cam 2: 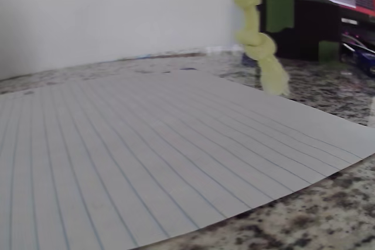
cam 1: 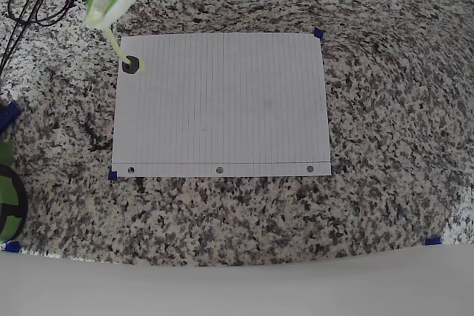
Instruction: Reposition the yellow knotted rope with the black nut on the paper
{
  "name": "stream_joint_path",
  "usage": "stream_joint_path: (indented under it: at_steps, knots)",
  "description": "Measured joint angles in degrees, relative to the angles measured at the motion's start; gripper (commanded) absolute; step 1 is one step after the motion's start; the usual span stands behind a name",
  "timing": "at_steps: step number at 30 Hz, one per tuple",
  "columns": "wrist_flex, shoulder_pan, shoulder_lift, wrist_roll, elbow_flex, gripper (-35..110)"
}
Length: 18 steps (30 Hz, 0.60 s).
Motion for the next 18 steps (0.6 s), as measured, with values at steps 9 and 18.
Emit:
stream_joint_path:
  at_steps: [9,18]
  knots:
    - [-7.56,-2.9,7.38,18.19,7.65,0]
    - [0.79,-7.91,16.44,32.52,11.16,0]
